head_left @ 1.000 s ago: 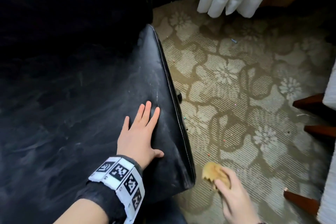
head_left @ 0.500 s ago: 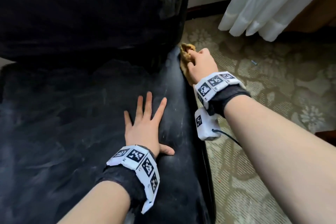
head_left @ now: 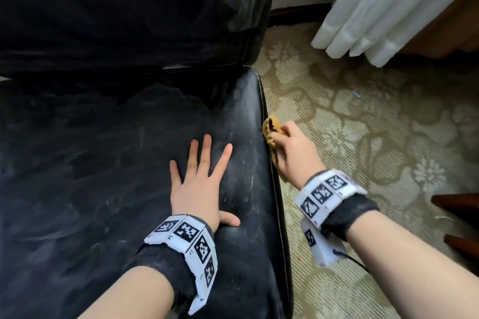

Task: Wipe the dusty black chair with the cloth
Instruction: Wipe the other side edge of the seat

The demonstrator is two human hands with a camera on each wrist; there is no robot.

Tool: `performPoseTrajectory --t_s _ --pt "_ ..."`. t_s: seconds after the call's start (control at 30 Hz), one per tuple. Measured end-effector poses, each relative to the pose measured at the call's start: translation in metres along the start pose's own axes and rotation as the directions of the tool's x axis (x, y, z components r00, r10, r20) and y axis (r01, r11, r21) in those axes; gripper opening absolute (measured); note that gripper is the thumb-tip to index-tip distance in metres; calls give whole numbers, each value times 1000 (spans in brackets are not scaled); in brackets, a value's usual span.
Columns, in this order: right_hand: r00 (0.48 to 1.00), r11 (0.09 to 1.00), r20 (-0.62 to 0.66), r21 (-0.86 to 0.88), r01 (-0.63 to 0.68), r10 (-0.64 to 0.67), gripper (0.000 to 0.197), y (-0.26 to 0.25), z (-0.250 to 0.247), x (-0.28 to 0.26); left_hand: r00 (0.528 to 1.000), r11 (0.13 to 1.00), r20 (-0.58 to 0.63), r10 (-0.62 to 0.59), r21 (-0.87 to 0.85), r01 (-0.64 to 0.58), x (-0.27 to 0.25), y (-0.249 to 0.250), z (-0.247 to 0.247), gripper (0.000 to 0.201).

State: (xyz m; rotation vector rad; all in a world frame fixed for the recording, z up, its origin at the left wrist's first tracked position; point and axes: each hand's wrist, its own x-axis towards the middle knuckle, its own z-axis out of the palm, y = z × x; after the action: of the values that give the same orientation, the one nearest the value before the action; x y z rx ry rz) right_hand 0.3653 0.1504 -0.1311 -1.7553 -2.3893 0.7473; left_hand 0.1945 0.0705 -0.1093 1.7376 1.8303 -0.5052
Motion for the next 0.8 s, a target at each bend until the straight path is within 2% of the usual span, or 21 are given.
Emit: performPoseTrajectory --t_s 0.13,0.3,0.47,0.7,0.73,0.8 --pt "998 998 -6 36 60 -60 15 5 8 -33 1000 1000 3 -10 11 10 0 2 0 133" --pt "994 991 -8 86 105 -105 20 3 11 -67 1000 1000 3 -14 0 14 1 2 0 134" --pt "992 989 51 98 109 -114 24 4 15 -100 1000 1000 4 -16 -14 16 1 3 0 136" --pt "983 987 133 120 108 -124 19 7 29 -170 999 999 16 -39 -31 39 2 6 -2 139" --pt "975 988 188 124 93 -115 19 8 31 -183 999 999 15 -40 -32 40 3 6 -3 139" --pt "939 998 338 38 52 -62 46 15 40 -218 999 999 9 -35 -35 36 2 6 -2 139"
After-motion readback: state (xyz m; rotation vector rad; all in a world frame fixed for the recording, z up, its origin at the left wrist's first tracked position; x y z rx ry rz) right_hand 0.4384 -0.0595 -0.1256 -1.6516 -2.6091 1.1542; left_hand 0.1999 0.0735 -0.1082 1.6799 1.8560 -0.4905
